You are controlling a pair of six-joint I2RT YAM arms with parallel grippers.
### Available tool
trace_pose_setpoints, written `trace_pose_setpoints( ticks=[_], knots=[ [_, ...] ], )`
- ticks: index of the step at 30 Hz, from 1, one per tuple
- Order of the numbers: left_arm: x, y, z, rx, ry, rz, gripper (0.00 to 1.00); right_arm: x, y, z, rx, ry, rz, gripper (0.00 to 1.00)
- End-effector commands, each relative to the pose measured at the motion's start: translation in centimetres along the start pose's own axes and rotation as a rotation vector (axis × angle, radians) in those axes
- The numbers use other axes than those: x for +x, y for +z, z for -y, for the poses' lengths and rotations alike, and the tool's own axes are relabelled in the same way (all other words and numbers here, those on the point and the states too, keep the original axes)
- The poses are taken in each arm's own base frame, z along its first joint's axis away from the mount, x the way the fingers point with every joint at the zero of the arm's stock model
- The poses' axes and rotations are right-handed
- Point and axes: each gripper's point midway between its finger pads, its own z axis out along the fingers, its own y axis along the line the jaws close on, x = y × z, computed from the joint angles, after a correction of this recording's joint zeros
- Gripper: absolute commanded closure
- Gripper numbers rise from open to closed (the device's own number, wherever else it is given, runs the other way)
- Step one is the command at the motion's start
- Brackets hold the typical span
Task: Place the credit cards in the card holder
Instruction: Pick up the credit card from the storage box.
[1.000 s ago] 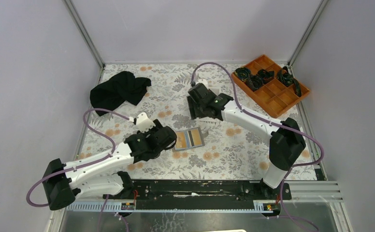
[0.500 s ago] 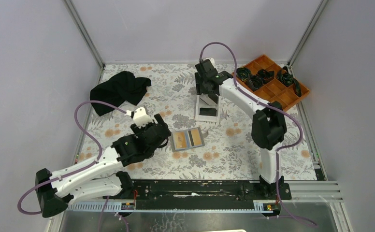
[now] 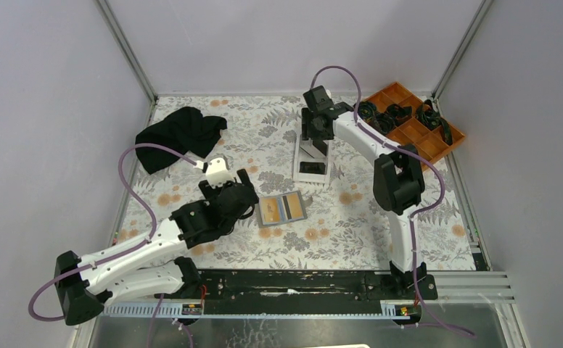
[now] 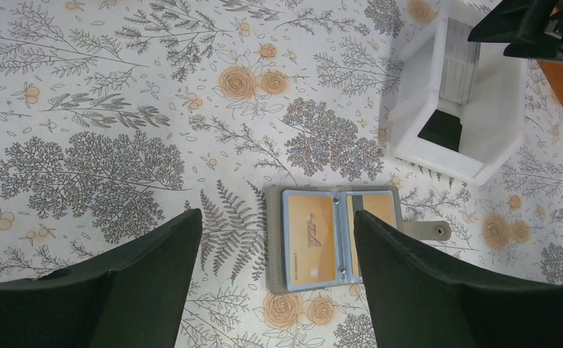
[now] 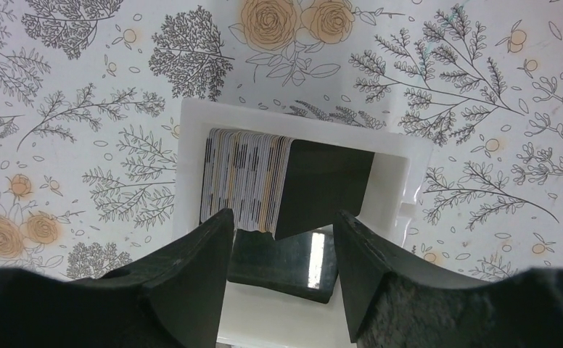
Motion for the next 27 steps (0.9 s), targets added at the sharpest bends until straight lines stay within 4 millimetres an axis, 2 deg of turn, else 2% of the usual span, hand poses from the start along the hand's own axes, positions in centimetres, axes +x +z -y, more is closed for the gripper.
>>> trace_pose_setpoints(
  ticks=[1,15,27],
  knots=[
    [-2.2,0.1,0.9,0.012,-0.024,0.068,0.16,-0.8,0.2,-0.9,-0.081,0.057,-0.006,0.4],
    [-1.9,0.8,0.8,0.001,-0.014,0.057,0.15,0.7,2.0,-0.9,-0.147,0.121,-0.066,0.42],
    [-1.6,1.1,0.7,-0.002,-0.014,0.042,0.14,-0.5,0.8,-1.9,-0.21,0.141,-0.044,0.56]
  ],
)
